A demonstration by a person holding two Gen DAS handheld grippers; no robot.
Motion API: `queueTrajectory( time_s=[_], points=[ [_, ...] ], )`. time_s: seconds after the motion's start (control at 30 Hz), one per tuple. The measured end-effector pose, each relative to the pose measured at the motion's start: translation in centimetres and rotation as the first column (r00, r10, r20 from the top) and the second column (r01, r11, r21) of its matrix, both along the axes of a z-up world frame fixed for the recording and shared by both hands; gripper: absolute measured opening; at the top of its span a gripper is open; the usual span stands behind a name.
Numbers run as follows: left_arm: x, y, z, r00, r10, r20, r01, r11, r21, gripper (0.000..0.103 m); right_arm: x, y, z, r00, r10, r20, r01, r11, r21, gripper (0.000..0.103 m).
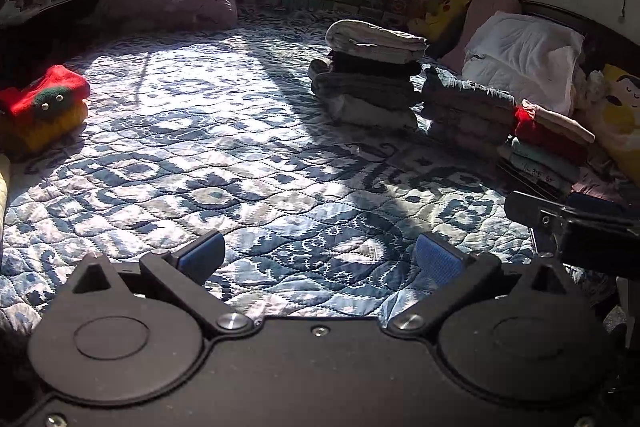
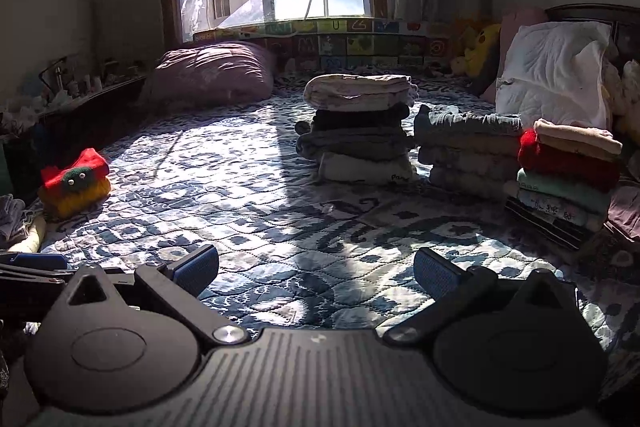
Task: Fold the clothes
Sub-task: 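Move both tools toward the stacks of folded clothes by the headboard, then grasp the pink printed garment from the pile with both grippers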
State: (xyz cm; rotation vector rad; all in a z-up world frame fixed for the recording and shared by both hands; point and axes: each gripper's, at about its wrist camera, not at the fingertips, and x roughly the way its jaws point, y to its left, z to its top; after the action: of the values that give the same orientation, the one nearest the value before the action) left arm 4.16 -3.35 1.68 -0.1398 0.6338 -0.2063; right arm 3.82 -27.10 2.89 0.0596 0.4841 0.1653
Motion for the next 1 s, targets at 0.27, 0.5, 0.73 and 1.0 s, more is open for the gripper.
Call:
queueTrajectory(
  time_s=[0.27,0.5,0.73,1.0],
  points=[
    [8.0,-5.8,0.0,0.991,-0.133,0.012,0.133,0.991,-0.001,0.102,4.5,-7.5,-1.9,0.993,-0.122,0.004,0.121,0.988,0.093,0.103],
    [13.8,-14.8,0.2,0.946,-0.32,0.052,0.322,0.946,-0.039,0.094,7.0,-17.3,-2.2,0.955,-0.297,0.007,0.293,0.947,0.128,0.102],
    [20.2,-25.3,0.8,0.863,-0.492,0.113,0.503,0.857,-0.108,0.071,10.3,-28.0,-1.3,0.889,-0.455,0.052,0.441,0.882,0.167,0.087],
    [26.5,-34.6,1.4,0.812,-0.56,0.164,0.583,0.791,-0.188,0.065,14.9,-35.1,-1.2,0.862,-0.503,0.069,0.486,0.857,0.171,0.07]
  ],
)
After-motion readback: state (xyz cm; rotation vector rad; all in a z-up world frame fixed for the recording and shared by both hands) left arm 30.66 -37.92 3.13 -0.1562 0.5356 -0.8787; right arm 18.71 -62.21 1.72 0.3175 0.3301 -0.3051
